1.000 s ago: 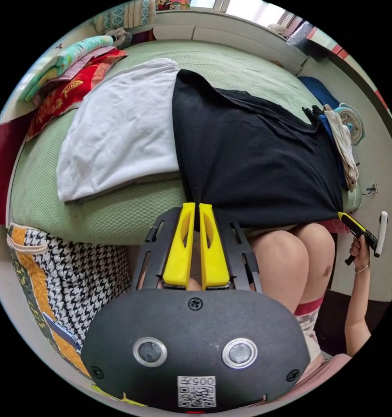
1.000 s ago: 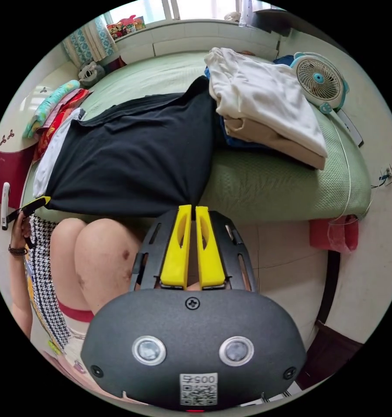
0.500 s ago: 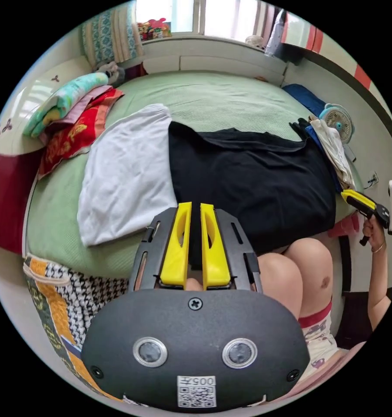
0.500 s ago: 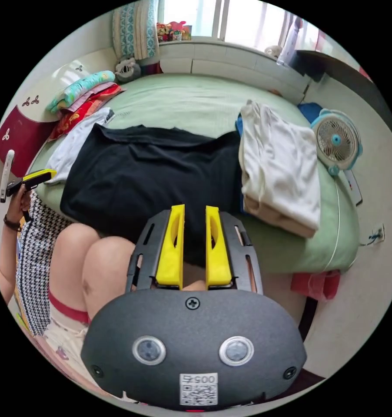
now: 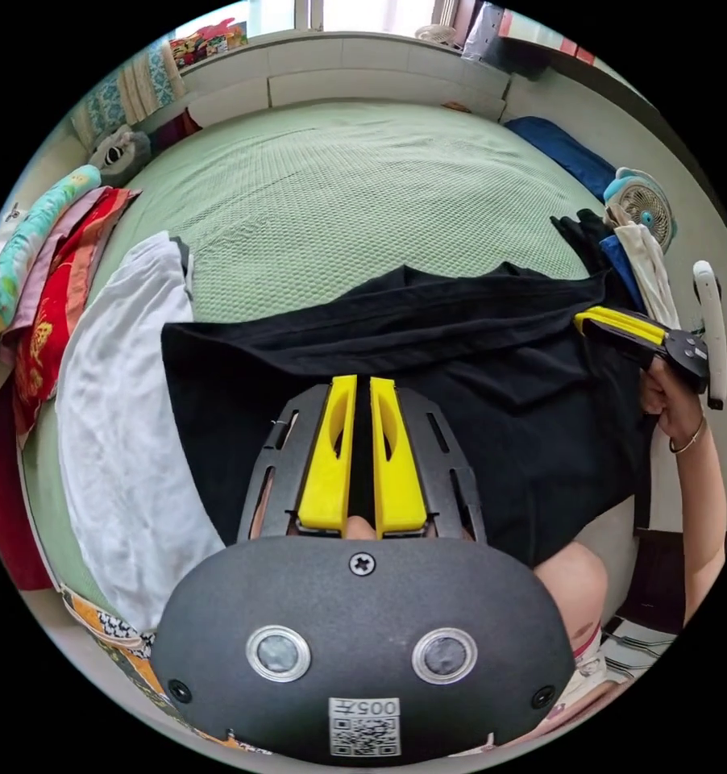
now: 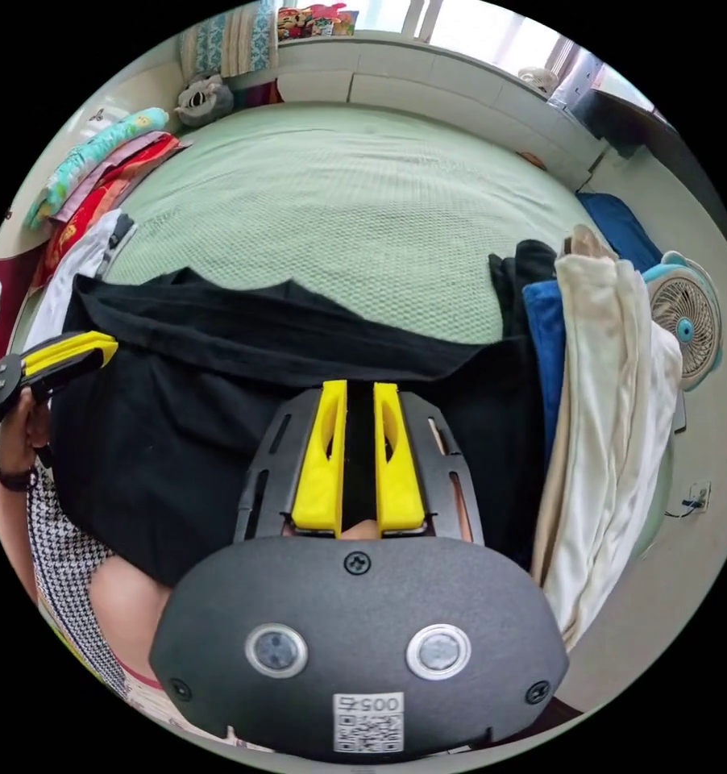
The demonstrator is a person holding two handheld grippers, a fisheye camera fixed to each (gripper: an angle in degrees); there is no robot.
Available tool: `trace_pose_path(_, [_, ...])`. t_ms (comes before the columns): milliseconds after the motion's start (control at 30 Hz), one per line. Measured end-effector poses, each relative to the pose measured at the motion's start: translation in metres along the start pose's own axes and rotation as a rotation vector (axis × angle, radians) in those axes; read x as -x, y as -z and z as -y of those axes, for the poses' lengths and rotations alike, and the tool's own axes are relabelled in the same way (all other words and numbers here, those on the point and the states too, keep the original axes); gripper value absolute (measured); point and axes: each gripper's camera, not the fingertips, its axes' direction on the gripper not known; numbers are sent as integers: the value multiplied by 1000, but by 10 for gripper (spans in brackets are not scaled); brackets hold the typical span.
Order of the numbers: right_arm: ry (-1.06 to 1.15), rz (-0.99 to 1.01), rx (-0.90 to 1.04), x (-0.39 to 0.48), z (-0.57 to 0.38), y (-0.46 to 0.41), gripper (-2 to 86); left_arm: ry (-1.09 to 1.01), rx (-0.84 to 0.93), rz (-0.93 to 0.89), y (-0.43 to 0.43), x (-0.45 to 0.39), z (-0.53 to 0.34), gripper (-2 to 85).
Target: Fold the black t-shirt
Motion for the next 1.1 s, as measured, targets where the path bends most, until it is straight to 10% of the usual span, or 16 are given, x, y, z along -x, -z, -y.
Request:
trace_pose_path(700, [-28,80,58,16,-9,-5,44,176,-8,-23,-2,-5,-16,46])
trace_pose_path(1100, [-20,64,-155,-47,-157,133,87,-133,-125,-166,83,-125,-101,80])
